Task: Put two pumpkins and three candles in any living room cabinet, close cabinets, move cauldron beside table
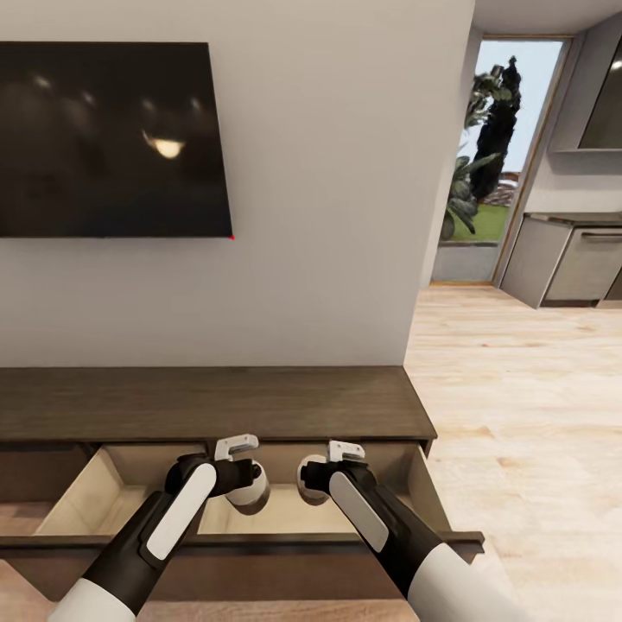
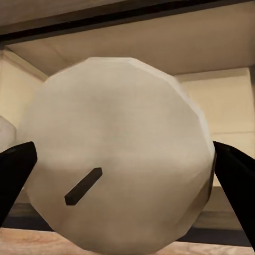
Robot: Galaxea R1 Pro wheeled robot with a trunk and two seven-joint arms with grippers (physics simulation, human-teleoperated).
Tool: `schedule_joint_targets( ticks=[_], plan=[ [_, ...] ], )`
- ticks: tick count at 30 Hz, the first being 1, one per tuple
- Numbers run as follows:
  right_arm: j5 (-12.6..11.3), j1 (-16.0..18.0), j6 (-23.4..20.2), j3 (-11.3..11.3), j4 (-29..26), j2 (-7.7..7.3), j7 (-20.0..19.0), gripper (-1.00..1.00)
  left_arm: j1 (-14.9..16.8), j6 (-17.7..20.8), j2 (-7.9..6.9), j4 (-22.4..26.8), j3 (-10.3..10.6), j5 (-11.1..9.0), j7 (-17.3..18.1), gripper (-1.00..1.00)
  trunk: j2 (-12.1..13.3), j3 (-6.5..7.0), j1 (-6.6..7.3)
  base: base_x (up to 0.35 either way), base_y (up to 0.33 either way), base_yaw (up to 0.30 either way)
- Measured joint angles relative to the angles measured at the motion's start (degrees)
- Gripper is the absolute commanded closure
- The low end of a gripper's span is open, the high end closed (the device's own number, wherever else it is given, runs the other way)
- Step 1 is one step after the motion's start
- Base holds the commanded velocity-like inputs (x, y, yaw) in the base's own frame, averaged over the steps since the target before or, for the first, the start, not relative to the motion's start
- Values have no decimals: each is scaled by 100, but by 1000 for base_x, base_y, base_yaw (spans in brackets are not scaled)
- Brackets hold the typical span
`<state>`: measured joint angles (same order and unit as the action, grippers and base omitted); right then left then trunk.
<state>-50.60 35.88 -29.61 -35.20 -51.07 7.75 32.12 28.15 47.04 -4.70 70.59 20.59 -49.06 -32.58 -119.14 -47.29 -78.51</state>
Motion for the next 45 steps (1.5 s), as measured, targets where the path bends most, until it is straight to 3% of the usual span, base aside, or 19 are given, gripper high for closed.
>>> schedule_joint_targets(
  ticks=[10,42,45],
  plan=[
    [-2,0,0,0,0,0,0,100,0,0,-8,0,-9,-4,0,100,-401,-180,-220,0,0,0],
    [0,1,-2,-2,-3,0,0,100,1,-4,18,14,-4,-5,2,100,-403,-144,-220,67,0,-29],
    [-1,0,-4,-1,-4,0,0,100,0,0,18,15,-1,-5,0,100,-521,-197,-286,0,0,-3]
  ],
)
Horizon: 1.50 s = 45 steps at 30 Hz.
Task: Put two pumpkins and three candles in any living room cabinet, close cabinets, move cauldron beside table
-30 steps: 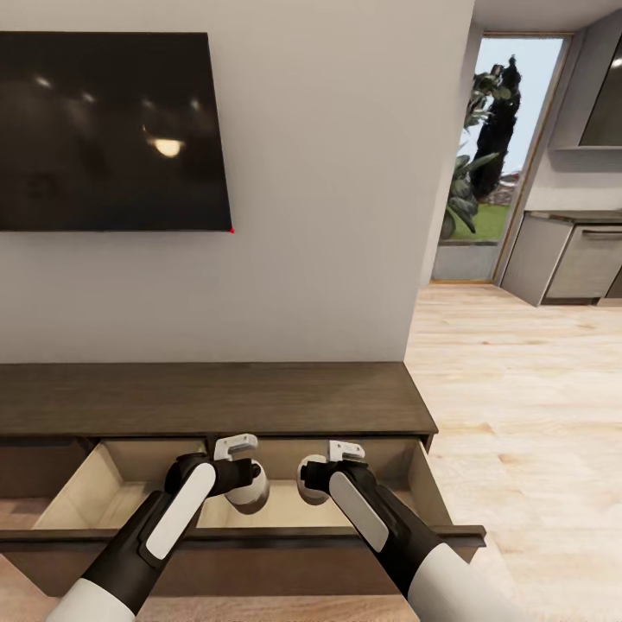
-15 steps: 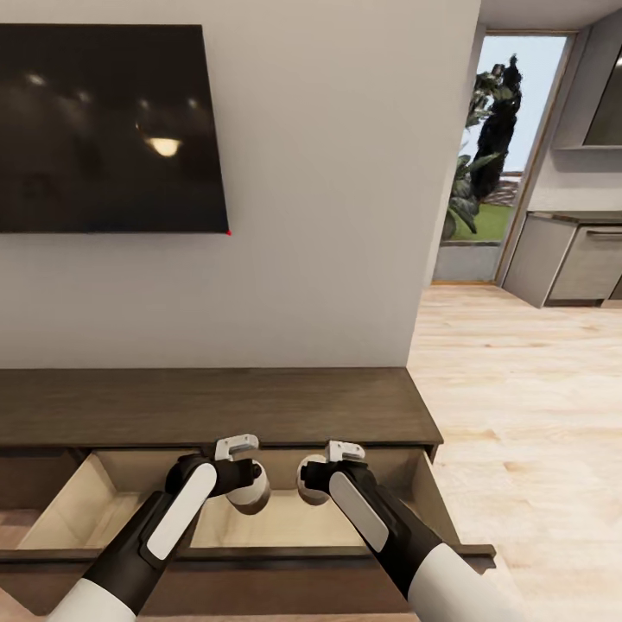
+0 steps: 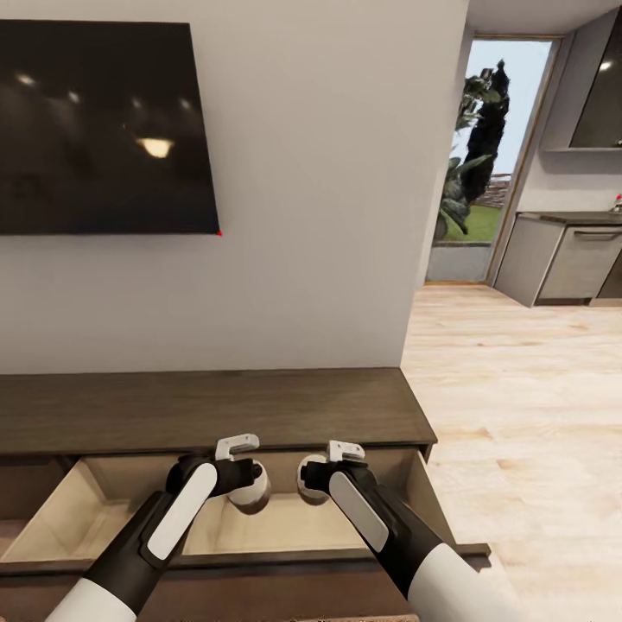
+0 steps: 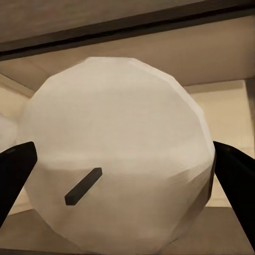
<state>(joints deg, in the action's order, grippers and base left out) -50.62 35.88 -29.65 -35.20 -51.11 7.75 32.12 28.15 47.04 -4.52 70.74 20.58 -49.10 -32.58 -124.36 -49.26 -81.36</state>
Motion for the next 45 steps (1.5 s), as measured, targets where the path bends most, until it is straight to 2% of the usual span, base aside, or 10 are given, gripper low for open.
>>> schedule_joint_targets(
  ticks=[34,45],
  plan=[
    [-1,0,1,-8,-21,9,0,100,0,0,18,-6,28,0,2,100,-1364,-610,-747,0,0,0],
    [-4,1,9,-9,-19,9,0,100,1,-4,18,-4,23,-2,4,100,-1366,-610,-746,27,0,0]
  ],
)
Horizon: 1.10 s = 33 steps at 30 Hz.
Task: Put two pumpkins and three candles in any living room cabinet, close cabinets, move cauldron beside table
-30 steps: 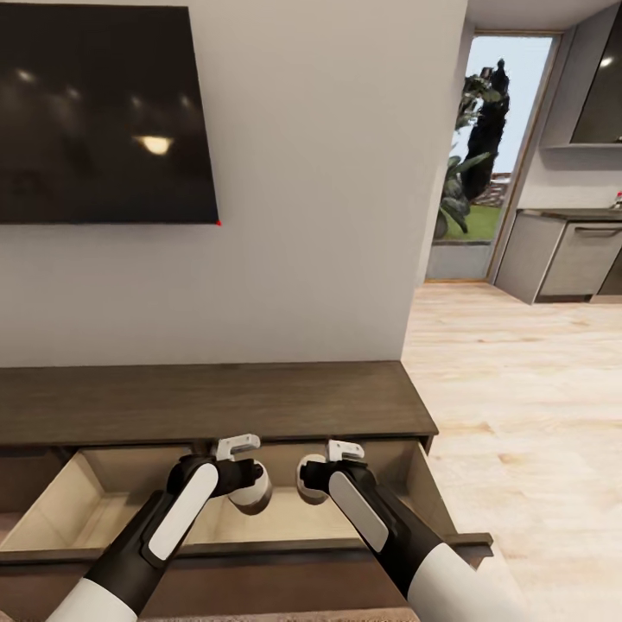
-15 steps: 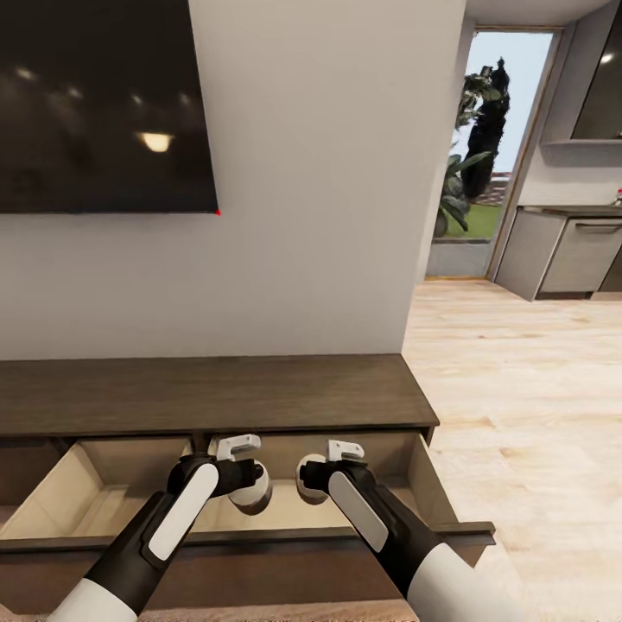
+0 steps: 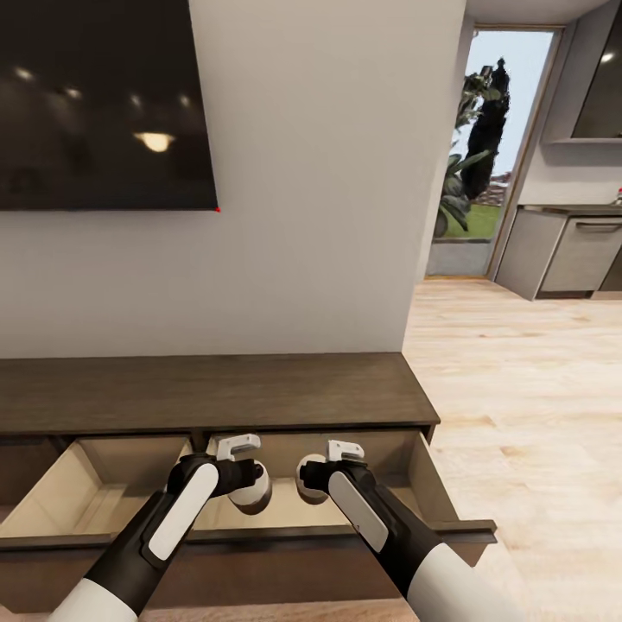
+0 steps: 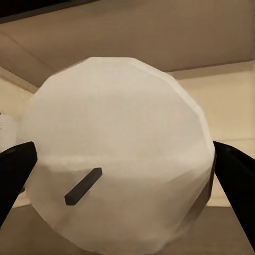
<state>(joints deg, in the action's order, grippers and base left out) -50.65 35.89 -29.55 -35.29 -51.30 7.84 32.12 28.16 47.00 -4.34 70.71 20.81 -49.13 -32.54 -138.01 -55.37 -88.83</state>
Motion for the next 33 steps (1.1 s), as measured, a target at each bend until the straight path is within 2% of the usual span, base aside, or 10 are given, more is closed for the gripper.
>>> schedule_joint_targets(
  ticks=[17,33],
  plan=[
    [6,0,-2,0,-4,0,0,100,0,6,0,-14,-10,12,-4,100,0,0,0,111,26,0],
    [4,-1,-7,0,-37,-1,0,100,-1,5,0,5,-57,4,-3,100,-119,-54,-67,7,4,0]
  ],
)
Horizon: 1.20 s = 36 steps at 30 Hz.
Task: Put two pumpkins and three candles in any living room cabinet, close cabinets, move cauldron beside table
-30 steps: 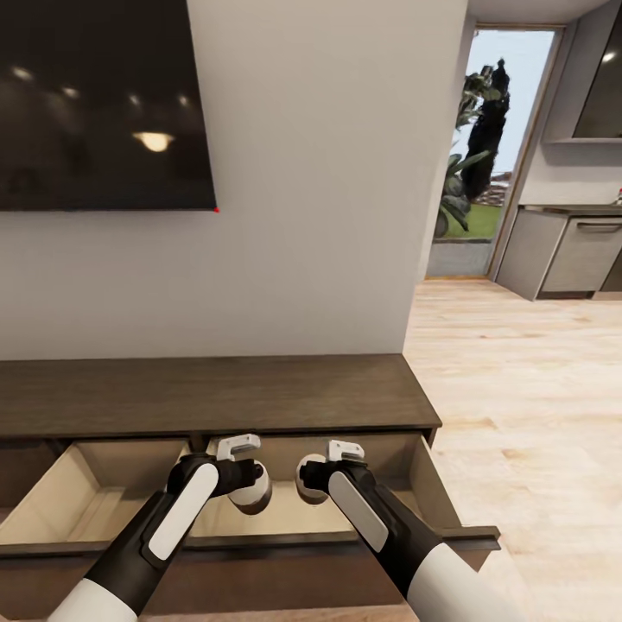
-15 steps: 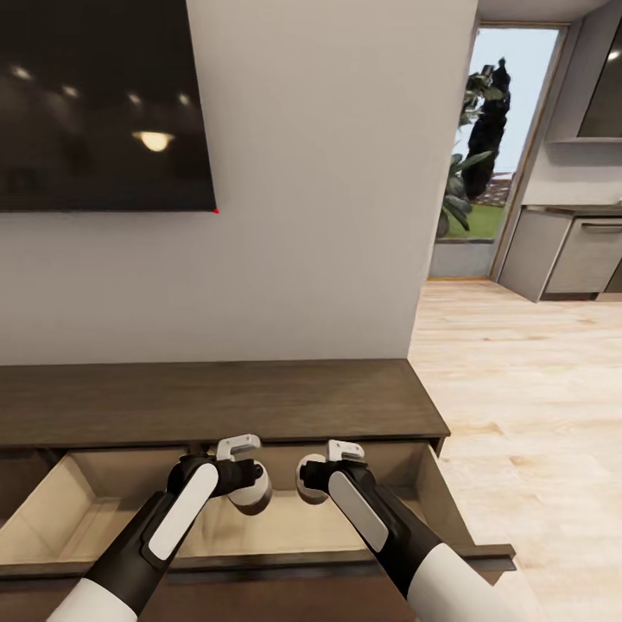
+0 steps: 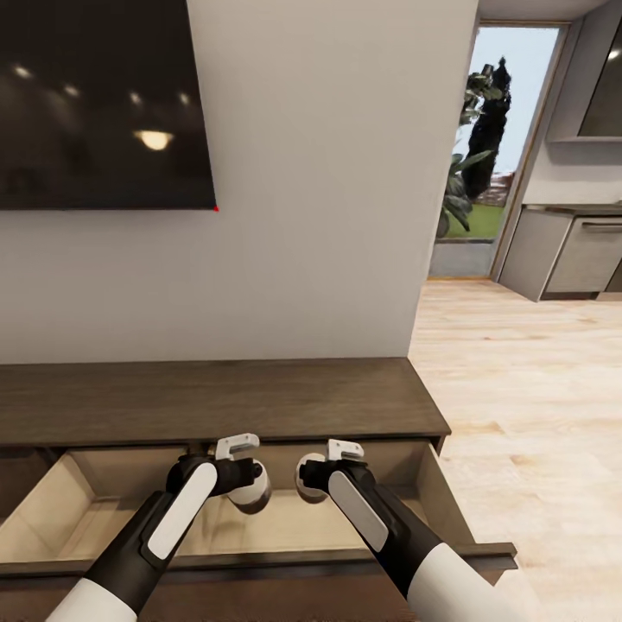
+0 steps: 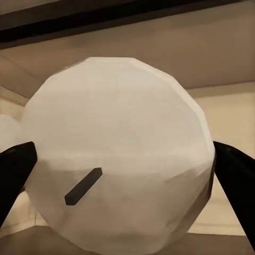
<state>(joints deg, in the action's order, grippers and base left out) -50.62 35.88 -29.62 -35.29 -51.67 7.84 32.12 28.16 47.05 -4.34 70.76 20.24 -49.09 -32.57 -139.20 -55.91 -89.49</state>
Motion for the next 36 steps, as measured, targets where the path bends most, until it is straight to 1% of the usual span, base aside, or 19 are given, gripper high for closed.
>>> schedule_joint_targets(
  ticks=[10,14,19,21,24,25,27,29,36],
  plan=[
    [-1,0,1,0,5,0,0,100,0,1,-7,1,4,4,-1,100,-400,-180,-219,0,0,0],
    [19,0,0,-3,11,0,1,100,0,1,-2,-12,6,5,-1,100,-406,-268,-230,0,0,0],
    [284,0,1,-5,37,4,8,100,0,-1,0,-24,26,6,-1,100,-413,-379,-243,0,0,0],
    [358,0,7,-48,41,8,9,100,0,1,0,-40,32,7,-1,100,-416,-423,-248,0,0,0],
    [391,0,26,-242,39,9,13,100,0,-14,0,-57,37,8,-1,100,-420,-490,-256,0,0,0],
    [400,0,27,-265,40,9,13,100,1,-54,0,-58,41,8,-1,100,-421,-512,-259,0,0,0],
    [406,0,29,-292,41,9,11,100,1,-226,0,-59,52,7,0,100,-424,-556,-264,0,0,0],
    [409,0,29,-300,45,9,11,100,0,-305,0,-60,57,1,-1,100,-426,-601,-269,0,0,0],
    [411,0,30,-306,42,9,9,100,0,-358,0,-57,69,-2,-1,100,-436,-756,-287,0,0,0]
  ],
)
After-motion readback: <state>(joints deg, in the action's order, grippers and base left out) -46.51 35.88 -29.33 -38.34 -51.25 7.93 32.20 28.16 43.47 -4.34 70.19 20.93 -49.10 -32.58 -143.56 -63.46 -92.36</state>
